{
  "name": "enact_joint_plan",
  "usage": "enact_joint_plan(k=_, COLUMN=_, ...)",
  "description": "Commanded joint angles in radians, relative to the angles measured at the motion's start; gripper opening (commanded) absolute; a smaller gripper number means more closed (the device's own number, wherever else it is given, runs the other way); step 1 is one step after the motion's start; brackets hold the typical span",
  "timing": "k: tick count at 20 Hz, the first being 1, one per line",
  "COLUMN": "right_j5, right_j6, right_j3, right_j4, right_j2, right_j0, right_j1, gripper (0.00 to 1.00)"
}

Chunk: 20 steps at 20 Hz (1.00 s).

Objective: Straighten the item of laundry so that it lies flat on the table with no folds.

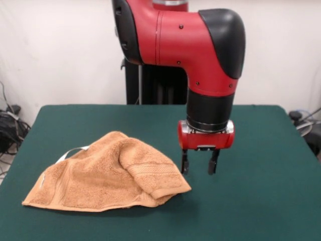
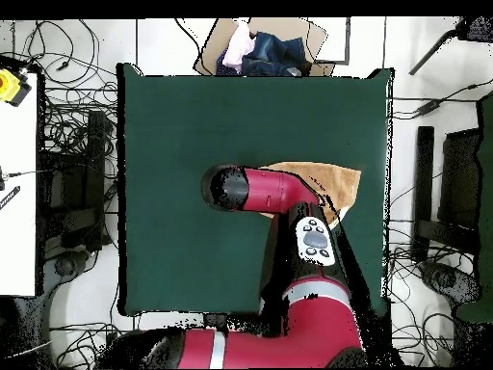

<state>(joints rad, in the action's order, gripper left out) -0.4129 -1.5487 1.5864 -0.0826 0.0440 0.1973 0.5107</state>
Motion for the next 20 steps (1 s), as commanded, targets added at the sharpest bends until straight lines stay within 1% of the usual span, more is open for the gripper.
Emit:
enact_joint_plan(k=1, right_j5=-0.024, right_j6=-0.218, right_j3=0.017, right_j4=0.05, right_j2=-0.013, right_j0=-0.008, right_j1=0.01, gripper=1.0)
enact_joint_plan(k=3, right_j5=-0.028, right_j6=-0.234, right_j3=-0.008, right_j4=0.054, right_j2=-0.026, right_j0=-0.025, right_j1=-0.017, gripper=1.0)
enact_joint_plan(k=4, right_j5=-0.022, right_j6=-0.248, right_j3=-0.029, right_j4=0.058, right_j2=-0.035, right_j0=-0.038, right_j1=-0.046, gripper=1.0)
enact_joint_plan(k=8, right_j5=0.034, right_j6=-0.321, right_j3=-0.12, right_j4=0.076, right_j2=-0.1, right_j0=-0.113, right_j1=-0.221, gripper=1.0)
enact_joint_plan(k=10, right_j5=0.072, right_j6=-0.342, right_j3=-0.15, right_j4=0.098, right_j2=-0.122, right_j0=-0.133, right_j1=-0.281, gripper=1.0)
enact_joint_plan(k=12, right_j5=0.1, right_j6=-0.342, right_j3=-0.164, right_j4=0.114, right_j2=-0.13, right_j0=-0.14, right_j1=-0.313, gripper=1.0)
enact_joint_plan(k=15, right_j5=0.113, right_j6=-0.344, right_j3=-0.174, right_j4=0.141, right_j2=-0.151, right_j0=-0.154, right_j1=-0.331, gripper=1.0)
enact_joint_plan(k=20, right_j5=0.09, right_j6=-0.352, right_j3=-0.199, right_j4=0.183, right_j2=-0.227, right_j0=-0.188, right_j1=-0.364, gripper=1.0)
